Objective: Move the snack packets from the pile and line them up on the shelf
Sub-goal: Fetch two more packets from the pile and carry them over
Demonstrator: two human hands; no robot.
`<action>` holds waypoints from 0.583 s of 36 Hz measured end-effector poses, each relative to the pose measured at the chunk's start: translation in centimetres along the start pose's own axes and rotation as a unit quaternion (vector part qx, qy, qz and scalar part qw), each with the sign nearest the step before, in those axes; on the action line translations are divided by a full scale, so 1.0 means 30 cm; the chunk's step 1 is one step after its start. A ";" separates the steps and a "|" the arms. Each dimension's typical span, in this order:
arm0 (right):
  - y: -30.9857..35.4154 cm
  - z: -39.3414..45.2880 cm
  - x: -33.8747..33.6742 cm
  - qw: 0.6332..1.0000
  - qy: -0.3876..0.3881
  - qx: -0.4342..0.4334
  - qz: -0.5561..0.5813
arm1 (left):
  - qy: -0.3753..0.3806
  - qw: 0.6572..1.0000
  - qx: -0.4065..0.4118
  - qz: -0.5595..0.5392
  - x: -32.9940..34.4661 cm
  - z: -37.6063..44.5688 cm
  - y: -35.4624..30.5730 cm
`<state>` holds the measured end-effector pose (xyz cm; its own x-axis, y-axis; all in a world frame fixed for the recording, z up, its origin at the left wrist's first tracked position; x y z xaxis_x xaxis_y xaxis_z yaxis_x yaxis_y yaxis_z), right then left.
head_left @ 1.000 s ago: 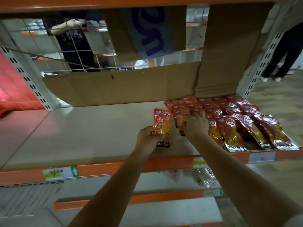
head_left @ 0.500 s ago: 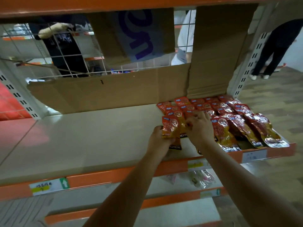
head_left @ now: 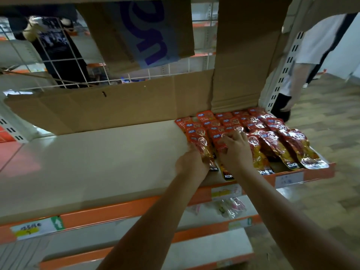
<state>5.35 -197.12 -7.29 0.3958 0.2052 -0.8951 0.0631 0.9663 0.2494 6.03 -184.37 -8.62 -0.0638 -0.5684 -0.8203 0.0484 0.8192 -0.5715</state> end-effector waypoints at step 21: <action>-0.002 0.019 0.091 0.996 -0.059 -0.063 0.030 | -0.041 0.997 0.049 0.050 -0.059 0.293 0.094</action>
<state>6.95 -196.71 -9.52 0.5000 0.2499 -0.8292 -0.0763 0.9665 0.2452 15.03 -181.73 -9.01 0.0286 -0.4919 -0.8702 0.1472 0.8631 -0.4830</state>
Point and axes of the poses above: each hand's wrist, its own z-axis towards the middle knuckle, its own x-axis out of the palm, y = z × x, the point moved 1 cm from there along z, towards the middle knuckle, and after that the axes turned 10 degrees about -z, right-handed, at the moved point
